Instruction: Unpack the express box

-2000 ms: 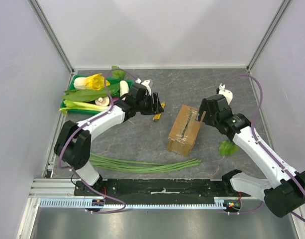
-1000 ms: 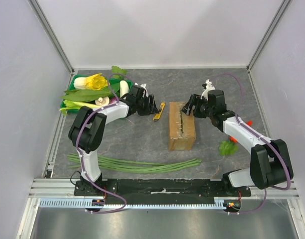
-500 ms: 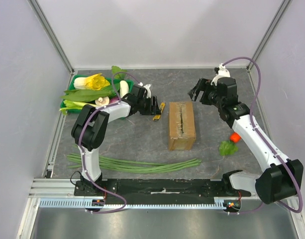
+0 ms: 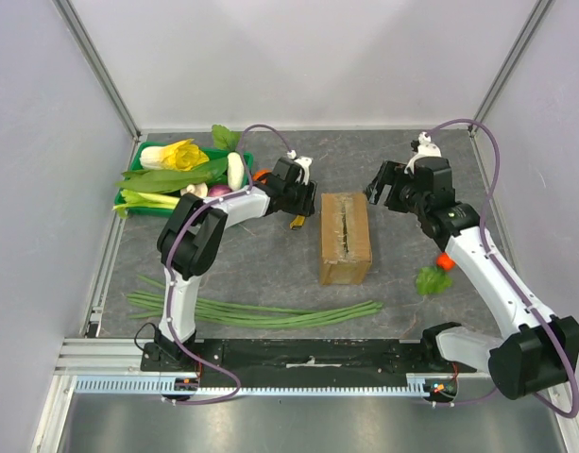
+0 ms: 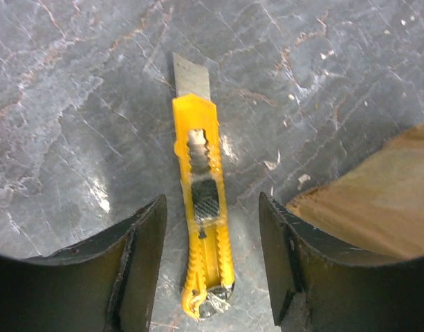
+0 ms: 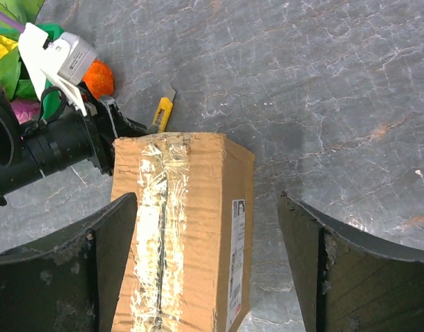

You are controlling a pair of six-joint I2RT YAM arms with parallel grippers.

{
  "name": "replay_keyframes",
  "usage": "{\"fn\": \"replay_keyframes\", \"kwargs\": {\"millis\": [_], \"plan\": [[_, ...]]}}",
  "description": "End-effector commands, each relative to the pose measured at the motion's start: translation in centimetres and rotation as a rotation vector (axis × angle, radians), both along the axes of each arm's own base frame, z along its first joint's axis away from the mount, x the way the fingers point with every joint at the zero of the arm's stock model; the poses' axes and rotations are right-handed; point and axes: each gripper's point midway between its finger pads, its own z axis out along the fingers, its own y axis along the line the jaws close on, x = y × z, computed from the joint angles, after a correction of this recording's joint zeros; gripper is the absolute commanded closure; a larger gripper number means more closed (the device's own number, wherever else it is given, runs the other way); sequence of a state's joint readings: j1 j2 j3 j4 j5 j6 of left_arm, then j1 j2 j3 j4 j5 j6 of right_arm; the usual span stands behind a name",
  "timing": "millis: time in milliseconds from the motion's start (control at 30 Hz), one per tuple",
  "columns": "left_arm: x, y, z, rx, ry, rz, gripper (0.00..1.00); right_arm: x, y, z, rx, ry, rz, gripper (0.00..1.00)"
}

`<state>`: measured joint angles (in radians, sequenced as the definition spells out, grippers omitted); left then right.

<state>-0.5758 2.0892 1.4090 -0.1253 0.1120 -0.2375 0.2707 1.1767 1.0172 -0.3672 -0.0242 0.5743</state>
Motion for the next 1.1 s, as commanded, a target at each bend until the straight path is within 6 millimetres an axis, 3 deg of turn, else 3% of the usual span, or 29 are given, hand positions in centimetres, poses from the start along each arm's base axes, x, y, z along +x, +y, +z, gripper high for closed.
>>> {"fn": "replay_keyframes", "kwargs": {"millis": [0, 267, 467, 700, 833, 1067], "plan": [[0.3, 2.2, -2.4, 0.156, 0.019, 0.014, 0.44, -0.5, -1.2, 0.8, -0.024, -0.021, -0.038, 0.11], [-2.4, 4.1, -3.2, 0.222, 0.082, 0.037, 0.8, -0.9, -1.2, 1.3, -0.021, -0.021, -0.036, 0.11], [-4.9, 5.6, -2.2, 0.219, 0.122, 0.073, 0.9, -1.1, -0.1, 1.9, 0.02, -0.019, 0.012, 0.11], [-7.1, 6.1, 1.1, 0.142, 0.153, 0.135, 0.91, -1.5, 1.3, 4.0, 0.073, -0.054, 0.08, 0.12], [-7.3, 5.9, 4.1, 0.069, 0.151, 0.205, 0.9, -2.0, 2.9, 6.0, 0.105, -0.114, 0.151, 0.13], [-7.7, 5.6, 7.8, -0.039, 0.17, 0.287, 0.9, -4.5, 8.2, 6.9, 0.133, -0.168, 0.352, 0.13]]}}
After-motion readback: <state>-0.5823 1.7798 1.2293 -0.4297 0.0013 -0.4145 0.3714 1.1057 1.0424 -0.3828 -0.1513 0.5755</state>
